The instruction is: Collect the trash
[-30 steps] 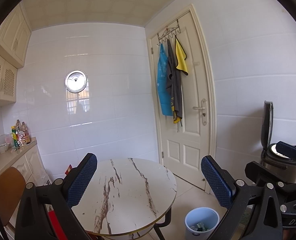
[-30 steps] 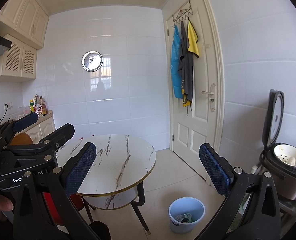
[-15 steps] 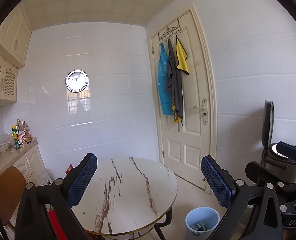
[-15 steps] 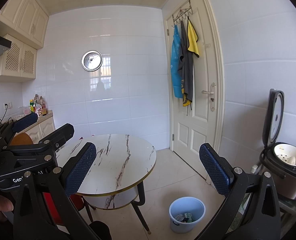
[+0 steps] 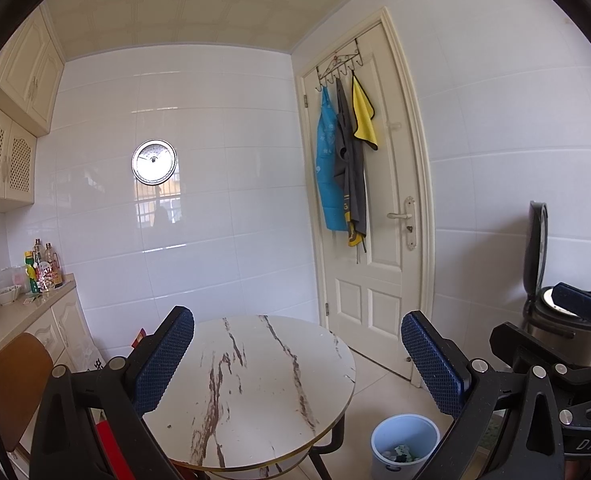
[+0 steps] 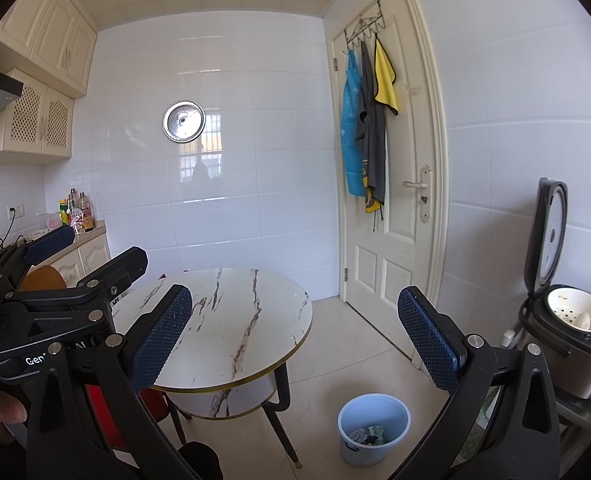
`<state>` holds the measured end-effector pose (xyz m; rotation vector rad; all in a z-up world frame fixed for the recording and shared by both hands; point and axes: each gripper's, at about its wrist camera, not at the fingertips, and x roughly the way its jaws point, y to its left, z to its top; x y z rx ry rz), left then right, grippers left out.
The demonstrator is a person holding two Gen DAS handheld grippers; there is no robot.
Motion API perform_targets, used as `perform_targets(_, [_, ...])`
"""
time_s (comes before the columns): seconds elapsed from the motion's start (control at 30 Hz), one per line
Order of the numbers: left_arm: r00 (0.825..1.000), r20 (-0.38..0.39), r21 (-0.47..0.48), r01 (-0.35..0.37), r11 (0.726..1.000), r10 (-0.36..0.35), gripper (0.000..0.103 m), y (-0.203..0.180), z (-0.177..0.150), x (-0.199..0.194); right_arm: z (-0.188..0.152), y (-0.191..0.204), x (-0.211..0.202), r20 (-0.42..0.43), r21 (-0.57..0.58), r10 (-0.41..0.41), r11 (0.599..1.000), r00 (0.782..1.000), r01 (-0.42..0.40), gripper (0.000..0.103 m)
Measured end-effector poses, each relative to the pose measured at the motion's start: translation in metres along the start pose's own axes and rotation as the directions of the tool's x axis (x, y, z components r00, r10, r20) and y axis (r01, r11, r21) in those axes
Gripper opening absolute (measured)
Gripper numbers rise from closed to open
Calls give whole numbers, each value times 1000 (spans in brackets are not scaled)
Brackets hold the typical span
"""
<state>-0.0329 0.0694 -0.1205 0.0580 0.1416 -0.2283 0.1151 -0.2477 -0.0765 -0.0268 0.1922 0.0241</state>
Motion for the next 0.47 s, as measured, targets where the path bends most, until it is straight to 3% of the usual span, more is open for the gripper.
perform_targets(0.47, [1000, 0, 1, 1, 1000, -1, 103, 1, 0, 1, -2, 1, 1, -3, 2, -2, 1000, 1000, 2, 103])
